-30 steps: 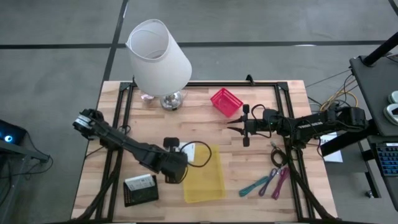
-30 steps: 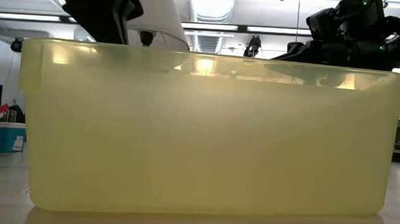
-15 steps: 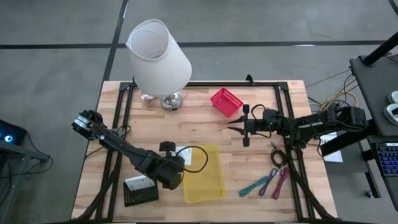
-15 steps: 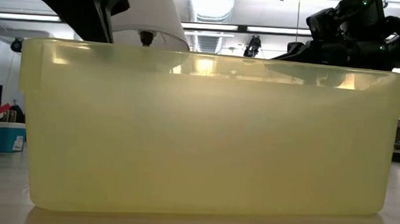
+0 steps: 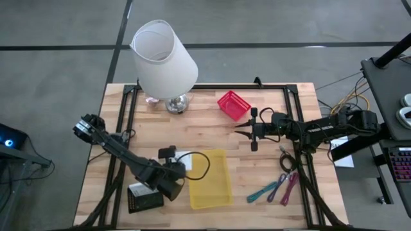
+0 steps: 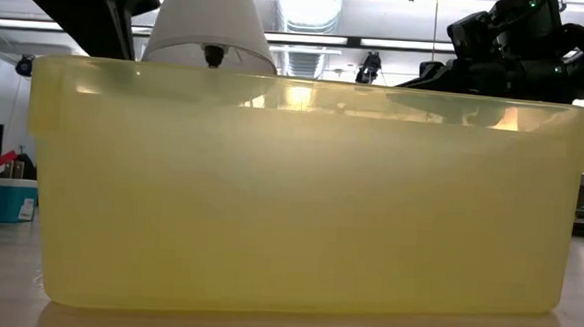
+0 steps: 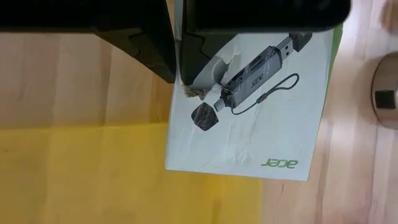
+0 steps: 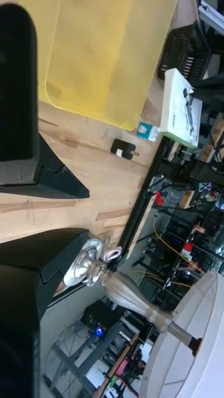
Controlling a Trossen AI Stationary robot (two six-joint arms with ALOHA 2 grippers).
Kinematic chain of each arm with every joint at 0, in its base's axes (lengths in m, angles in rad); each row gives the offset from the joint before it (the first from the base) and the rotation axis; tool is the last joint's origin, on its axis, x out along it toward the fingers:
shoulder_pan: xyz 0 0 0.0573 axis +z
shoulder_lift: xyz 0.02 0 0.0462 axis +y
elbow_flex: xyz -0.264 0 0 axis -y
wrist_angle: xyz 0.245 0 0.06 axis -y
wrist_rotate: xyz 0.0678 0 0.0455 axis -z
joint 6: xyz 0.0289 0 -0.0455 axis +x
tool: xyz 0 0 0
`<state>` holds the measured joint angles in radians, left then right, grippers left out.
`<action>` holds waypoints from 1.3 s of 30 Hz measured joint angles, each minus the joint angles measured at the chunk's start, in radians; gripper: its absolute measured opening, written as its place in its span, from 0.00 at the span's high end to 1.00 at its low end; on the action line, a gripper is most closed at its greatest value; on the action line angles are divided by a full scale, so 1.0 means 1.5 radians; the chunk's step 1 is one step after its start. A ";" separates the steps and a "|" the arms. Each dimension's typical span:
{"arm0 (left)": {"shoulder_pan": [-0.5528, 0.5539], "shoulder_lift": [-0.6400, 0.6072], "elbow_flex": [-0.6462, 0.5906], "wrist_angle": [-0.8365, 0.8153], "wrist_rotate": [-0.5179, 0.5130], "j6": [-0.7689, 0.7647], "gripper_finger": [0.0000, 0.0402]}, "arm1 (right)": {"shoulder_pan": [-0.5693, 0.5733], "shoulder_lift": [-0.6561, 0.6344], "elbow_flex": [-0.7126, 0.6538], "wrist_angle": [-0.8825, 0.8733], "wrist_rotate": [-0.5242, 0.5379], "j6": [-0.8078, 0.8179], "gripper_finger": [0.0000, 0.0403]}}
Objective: Pick and place items into bin
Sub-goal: Put the card reader box into the black bin
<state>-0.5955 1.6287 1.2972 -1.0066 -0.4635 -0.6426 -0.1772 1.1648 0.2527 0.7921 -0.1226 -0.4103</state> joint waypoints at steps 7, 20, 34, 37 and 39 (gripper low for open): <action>-0.027 0.000 0.000 -0.005 -0.013 -0.040 1.00 | 0.000 0.000 0.000 0.000 0.000 0.000 0.81; -0.075 0.000 0.039 -0.059 -0.041 -0.125 1.00 | 0.000 0.000 0.000 0.000 0.000 0.000 0.81; -0.130 0.002 0.044 -0.110 -0.046 -0.250 1.00 | -0.001 0.000 0.000 0.000 0.000 0.007 0.81; -0.141 0.002 0.051 -0.114 -0.045 -0.266 1.00 | -0.001 0.000 0.000 0.001 0.000 0.007 0.81; -0.149 0.002 0.060 -0.122 -0.044 -0.276 1.00 | -0.001 0.000 0.000 0.001 0.000 0.007 0.81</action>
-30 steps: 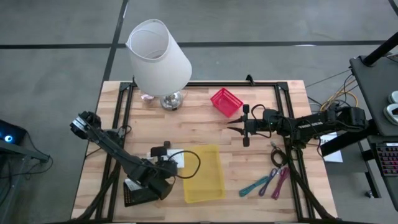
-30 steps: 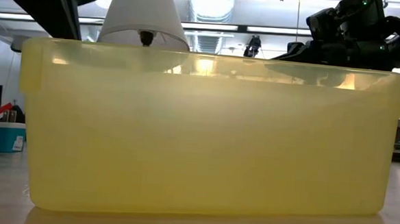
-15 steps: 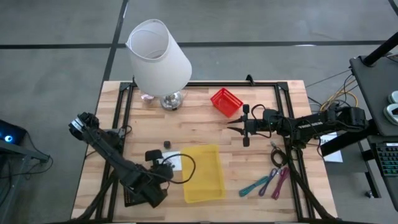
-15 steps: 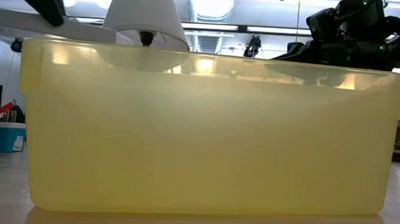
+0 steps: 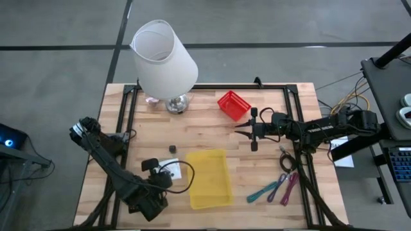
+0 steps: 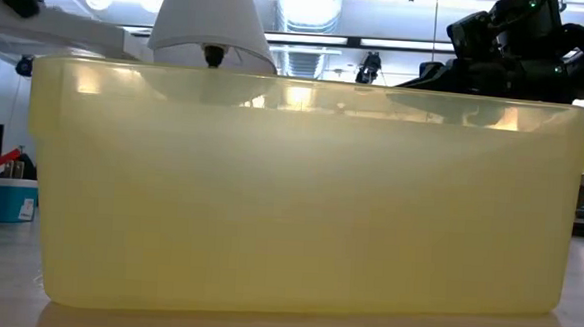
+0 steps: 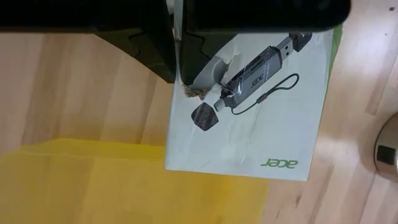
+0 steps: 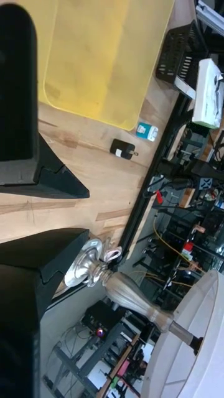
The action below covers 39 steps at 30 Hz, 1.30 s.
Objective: Pick and place items into bin
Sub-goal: Put the card reader box into the black bin
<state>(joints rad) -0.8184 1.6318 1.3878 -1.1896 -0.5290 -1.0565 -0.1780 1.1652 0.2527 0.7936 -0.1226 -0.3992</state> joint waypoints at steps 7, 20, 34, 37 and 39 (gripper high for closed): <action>-0.020 0.000 0.034 -0.007 0.021 -0.008 1.00 | 0.000 0.000 0.000 0.001 0.000 0.000 0.81; -0.020 -0.021 0.079 -0.026 0.108 -0.060 1.00 | 0.000 0.000 0.000 0.002 0.000 0.000 0.81; -0.012 -0.060 0.075 -0.062 0.174 -0.160 1.00 | 0.001 0.000 0.000 0.004 0.000 -0.002 0.81; -0.007 -0.068 0.075 -0.062 0.193 -0.177 1.00 | 0.001 0.000 0.000 0.004 0.000 -0.002 0.81; -0.005 -0.076 0.074 -0.062 0.204 -0.198 1.00 | 0.001 0.000 0.000 0.004 0.000 -0.002 0.81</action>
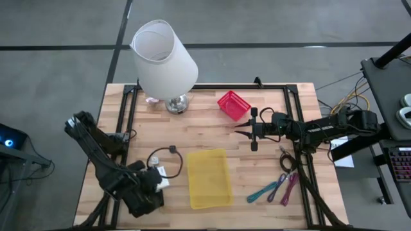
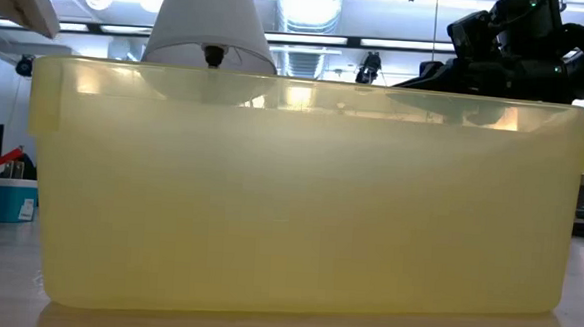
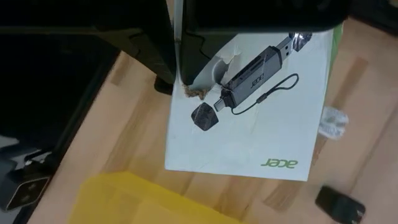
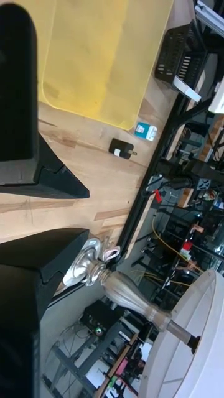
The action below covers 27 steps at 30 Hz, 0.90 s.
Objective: Pick and place items into bin
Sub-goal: Put the card reader box into the black bin
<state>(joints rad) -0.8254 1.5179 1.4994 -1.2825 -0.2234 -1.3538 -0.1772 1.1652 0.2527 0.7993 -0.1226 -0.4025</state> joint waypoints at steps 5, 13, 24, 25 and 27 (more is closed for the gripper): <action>0.008 -0.022 0.000 0.000 0.014 -0.081 1.00 | 0.000 0.000 0.000 0.000 0.000 0.001 0.81; 0.009 -0.027 0.000 0.001 0.065 -0.328 1.00 | 0.000 0.000 0.000 0.000 0.000 0.001 0.81; 0.009 0.014 -0.001 0.030 0.127 -0.440 1.00 | 0.000 0.000 0.000 -0.001 0.000 -0.015 0.81; 0.009 0.018 -0.001 0.040 0.128 -0.436 1.00 | 0.000 0.000 0.000 -0.001 0.000 -0.016 0.81; 0.009 0.023 -0.001 0.062 0.129 -0.421 1.00 | 0.000 0.000 0.000 -0.001 0.000 -0.015 0.81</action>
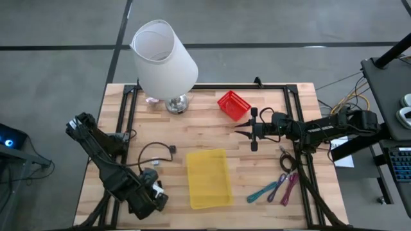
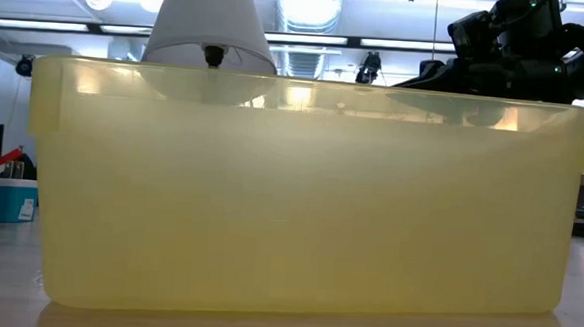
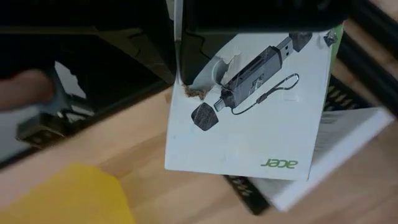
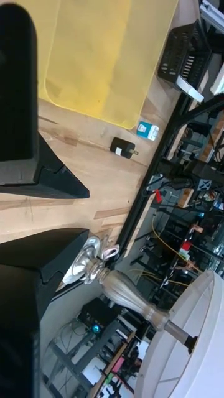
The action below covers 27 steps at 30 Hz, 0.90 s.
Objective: Pick and place items into bin
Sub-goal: Put the card reader box into the black bin
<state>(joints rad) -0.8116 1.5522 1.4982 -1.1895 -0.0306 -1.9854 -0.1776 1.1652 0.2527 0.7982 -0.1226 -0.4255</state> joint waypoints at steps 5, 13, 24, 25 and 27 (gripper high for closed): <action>0.000 0.008 0.000 0.073 0.000 0.070 1.00 | 0.000 0.000 0.000 0.000 0.000 0.001 0.81; -0.001 0.005 0.000 0.095 0.027 0.069 1.00 | 0.000 0.000 0.000 0.000 0.000 0.003 0.81; 0.001 0.004 -0.002 0.076 0.148 -0.100 1.00 | 0.000 0.000 0.000 0.000 0.000 0.005 0.81; 0.000 0.004 -0.003 0.072 0.156 -0.108 1.00 | 0.000 0.000 0.000 0.000 0.000 0.005 0.81; 0.000 0.003 -0.013 0.059 0.166 -0.121 1.00 | 0.000 0.000 0.000 0.000 0.000 0.005 0.81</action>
<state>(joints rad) -0.8111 1.5570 1.4782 -1.1008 0.2185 -2.1676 -0.1771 1.1652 0.2527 0.7979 -0.1226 -0.4185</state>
